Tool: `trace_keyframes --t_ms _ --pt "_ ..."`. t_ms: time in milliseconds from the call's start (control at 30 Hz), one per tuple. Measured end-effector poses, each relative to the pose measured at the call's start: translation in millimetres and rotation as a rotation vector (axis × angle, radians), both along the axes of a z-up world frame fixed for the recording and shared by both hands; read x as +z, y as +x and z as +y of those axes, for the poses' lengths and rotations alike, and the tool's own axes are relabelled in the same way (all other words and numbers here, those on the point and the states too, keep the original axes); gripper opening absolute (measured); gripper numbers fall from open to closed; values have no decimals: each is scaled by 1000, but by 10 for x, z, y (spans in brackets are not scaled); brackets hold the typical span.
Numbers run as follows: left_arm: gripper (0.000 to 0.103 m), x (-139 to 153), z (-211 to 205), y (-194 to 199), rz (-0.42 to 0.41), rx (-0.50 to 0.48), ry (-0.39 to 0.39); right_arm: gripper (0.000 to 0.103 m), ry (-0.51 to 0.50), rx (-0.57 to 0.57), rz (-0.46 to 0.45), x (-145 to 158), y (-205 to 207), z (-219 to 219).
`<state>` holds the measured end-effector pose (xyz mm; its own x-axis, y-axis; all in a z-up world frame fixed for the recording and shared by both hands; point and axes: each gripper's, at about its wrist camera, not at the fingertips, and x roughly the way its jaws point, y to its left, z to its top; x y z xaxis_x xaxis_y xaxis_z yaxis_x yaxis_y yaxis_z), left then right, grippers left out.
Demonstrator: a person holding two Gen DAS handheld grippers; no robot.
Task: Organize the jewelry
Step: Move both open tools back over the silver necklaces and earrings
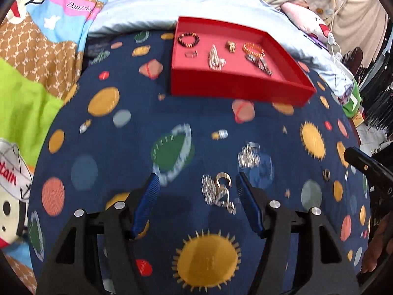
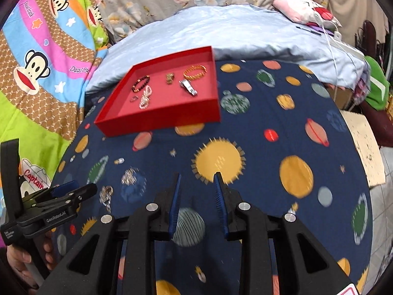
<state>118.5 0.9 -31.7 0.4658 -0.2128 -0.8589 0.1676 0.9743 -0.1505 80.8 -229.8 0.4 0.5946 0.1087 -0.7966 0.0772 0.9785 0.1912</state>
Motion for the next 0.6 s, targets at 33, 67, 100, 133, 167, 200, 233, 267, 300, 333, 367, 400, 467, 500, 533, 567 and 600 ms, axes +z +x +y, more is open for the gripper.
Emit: trace_keyframes --t_ms 33,67,100,133,167,200,233,267,300,333,367,400,467,500,533,567,600 --pt "62 -19 -15 -44 5 -6 1 26 -1 -7 5 -13 -46 -22" --pt "62 -37 -33 -87 7 -12 3 26 -3 -13 10 -27 -88 -43" --pt "62 -46 -46 -118 7 -16 6 26 -4 -18 14 -40 -126 -61" --pt "62 -56 -68 -155 7 -20 12 26 -5 -23 17 -49 -152 -75" --pt "62 -65 -93 -188 7 -26 13 26 -4 -28 19 -58 -186 -95" --pt "62 -69 -113 -206 7 -31 15 26 -4 -34 23 -71 -227 -114" --pt "62 -75 -143 -228 5 -35 22 26 -4 -38 25 -79 -254 -125" --pt "62 -77 -162 -240 1 -36 26 26 -3 -41 27 -88 -281 -134" --pt "62 -83 -192 -255 -4 -37 35 26 -2 -43 31 -99 -316 -142" --pt "62 -90 -214 -262 -7 -40 42 26 -3 -45 32 -105 -337 -146" --pt "62 -94 -236 -268 -10 -45 45 26 -4 -47 34 -111 -361 -149" --pt "62 -100 -259 -275 -18 -44 55 26 -3 -49 34 -116 -388 -153" --pt "59 -128 -304 -281 -28 -42 76 26 -1 -56 34 -120 -440 -168" --pt "57 -141 -317 -276 -28 -41 85 26 -1 -58 35 -125 -452 -175" --pt "50 -161 -330 -270 -25 -40 90 26 0 -62 36 -132 -469 -188" --pt "41 -180 -337 -266 -20 -41 89 26 0 -65 38 -141 -486 -200" --pt "36 -205 -339 -262 -11 -42 86 26 -1 -66 40 -145 -491 -205"
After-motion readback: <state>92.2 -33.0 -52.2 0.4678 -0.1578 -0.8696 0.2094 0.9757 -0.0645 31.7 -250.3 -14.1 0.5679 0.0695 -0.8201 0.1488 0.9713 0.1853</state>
